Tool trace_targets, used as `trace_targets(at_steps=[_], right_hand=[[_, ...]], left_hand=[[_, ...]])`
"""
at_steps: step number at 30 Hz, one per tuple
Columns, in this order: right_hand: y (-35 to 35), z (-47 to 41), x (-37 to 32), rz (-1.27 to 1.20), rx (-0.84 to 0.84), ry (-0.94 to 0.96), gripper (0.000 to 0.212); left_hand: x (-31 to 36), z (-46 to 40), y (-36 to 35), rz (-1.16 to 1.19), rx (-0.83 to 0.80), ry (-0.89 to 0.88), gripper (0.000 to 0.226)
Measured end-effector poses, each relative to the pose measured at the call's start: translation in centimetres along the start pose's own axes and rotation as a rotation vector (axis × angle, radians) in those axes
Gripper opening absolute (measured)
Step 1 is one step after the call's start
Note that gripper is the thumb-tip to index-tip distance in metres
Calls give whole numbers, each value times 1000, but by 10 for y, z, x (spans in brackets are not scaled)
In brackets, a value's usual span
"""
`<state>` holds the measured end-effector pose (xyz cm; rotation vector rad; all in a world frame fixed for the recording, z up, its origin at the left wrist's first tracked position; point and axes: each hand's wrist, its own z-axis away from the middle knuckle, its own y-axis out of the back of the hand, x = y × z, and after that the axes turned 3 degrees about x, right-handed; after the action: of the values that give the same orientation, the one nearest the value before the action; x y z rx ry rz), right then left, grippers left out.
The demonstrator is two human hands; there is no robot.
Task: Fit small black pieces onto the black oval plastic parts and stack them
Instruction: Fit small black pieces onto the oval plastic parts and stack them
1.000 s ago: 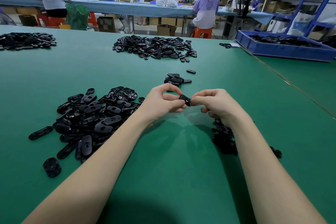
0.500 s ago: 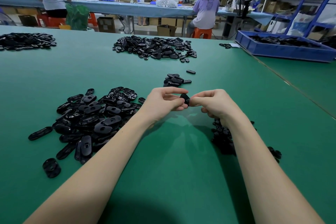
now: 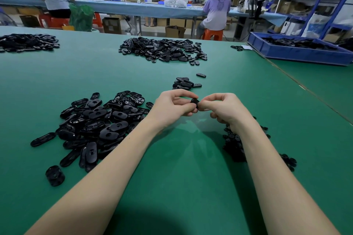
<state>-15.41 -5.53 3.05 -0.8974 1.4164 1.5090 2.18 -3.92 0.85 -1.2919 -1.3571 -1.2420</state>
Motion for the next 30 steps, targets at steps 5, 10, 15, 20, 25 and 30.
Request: trace_targets(at_steps=[5,10,15,20,25,30], right_hand=[[9,-2,4,9,-26,-27,30],[8,0,7,-62,-132,15,21],[5,0,5,-9,-145,94,16],[3,0,3,46,-144,105,9],[-1,-1,5,62,-100,117,8],[-3,-2,5,13,-96,118,12]], left_hand=[[5,3,1,138,-15,90,19],[7,2,-4,211,0,160,18],[2,1,-4,222,15,200,18],[1,0,-2,198,-19,196,17],[-1,0,-1,161,-1,204,18],[1,1,2,179,-11,193,17]])
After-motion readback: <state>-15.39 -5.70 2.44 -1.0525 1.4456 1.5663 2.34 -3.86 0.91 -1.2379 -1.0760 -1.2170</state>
